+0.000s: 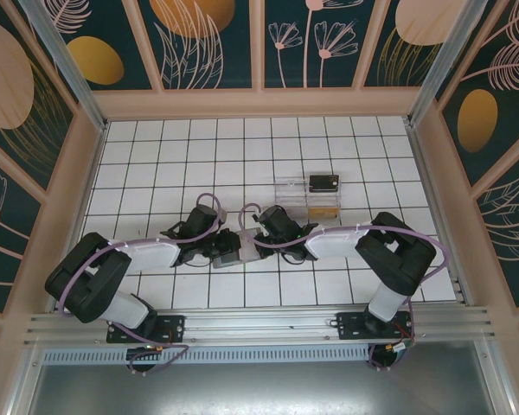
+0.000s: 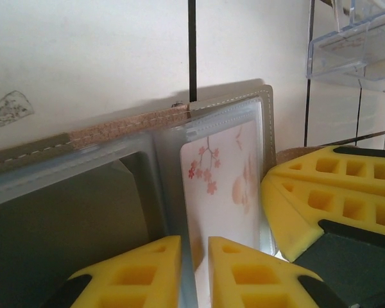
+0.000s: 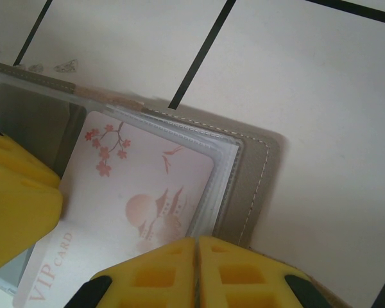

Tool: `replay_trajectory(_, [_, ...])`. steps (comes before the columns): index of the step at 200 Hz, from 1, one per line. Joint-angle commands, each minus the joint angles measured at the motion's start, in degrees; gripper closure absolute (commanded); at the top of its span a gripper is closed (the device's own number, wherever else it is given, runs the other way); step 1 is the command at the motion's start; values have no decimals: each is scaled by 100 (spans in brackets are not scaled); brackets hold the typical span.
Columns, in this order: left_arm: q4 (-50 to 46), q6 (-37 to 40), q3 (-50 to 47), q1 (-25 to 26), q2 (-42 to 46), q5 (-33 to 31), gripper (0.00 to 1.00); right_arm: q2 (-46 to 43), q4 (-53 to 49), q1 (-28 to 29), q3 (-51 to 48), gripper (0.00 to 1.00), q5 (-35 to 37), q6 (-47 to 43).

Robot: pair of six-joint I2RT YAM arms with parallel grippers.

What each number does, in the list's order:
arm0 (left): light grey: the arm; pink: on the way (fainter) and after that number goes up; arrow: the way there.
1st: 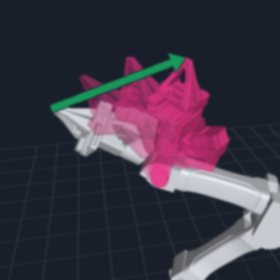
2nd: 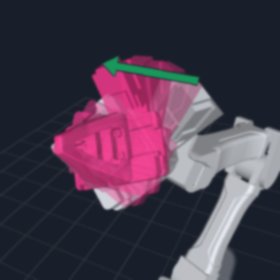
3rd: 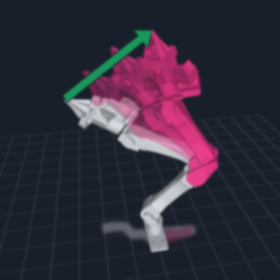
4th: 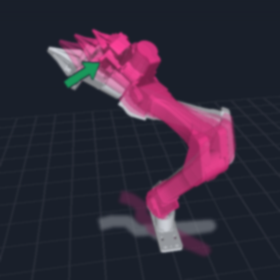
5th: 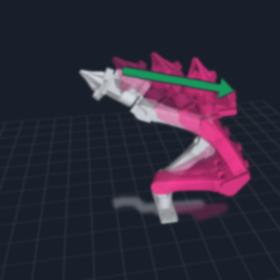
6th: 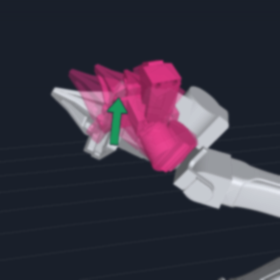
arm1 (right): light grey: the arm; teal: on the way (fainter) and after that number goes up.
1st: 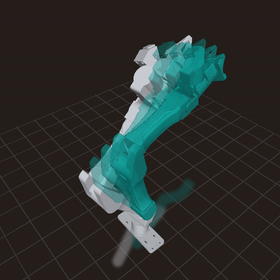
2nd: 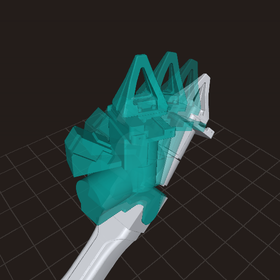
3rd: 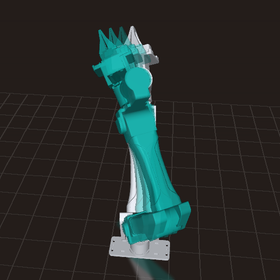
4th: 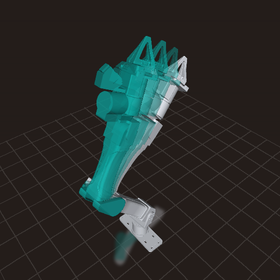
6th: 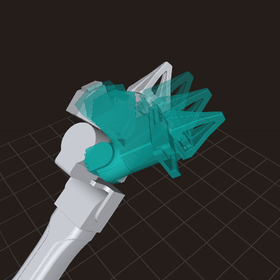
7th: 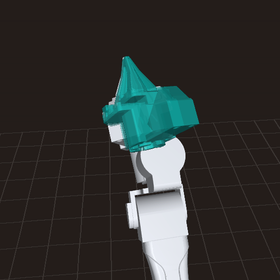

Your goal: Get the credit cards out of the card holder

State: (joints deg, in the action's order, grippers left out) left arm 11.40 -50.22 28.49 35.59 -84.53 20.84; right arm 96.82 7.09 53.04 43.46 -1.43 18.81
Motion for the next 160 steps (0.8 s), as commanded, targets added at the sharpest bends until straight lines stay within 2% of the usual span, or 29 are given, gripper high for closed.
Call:
replay_trajectory(1, [141, -96, -146, -29, -46, 148, 81, 145, -281, 28, 68, 88, 31, 53])
replay_trajectory(41, [205, -137, -199, -29, -28, 175, 94, 153, -263, 31, 48, 88, 38, 70])
replay_trajectory(51, [172, -135, -182, -32, -12, 160, 100, 140, -269, 31, 48, 88, 42, 70])
replay_trajectory(160, [-705, -9, -198, -159, 498, -368, 100, 130, -234, 24, -31, 88, 69, 97])
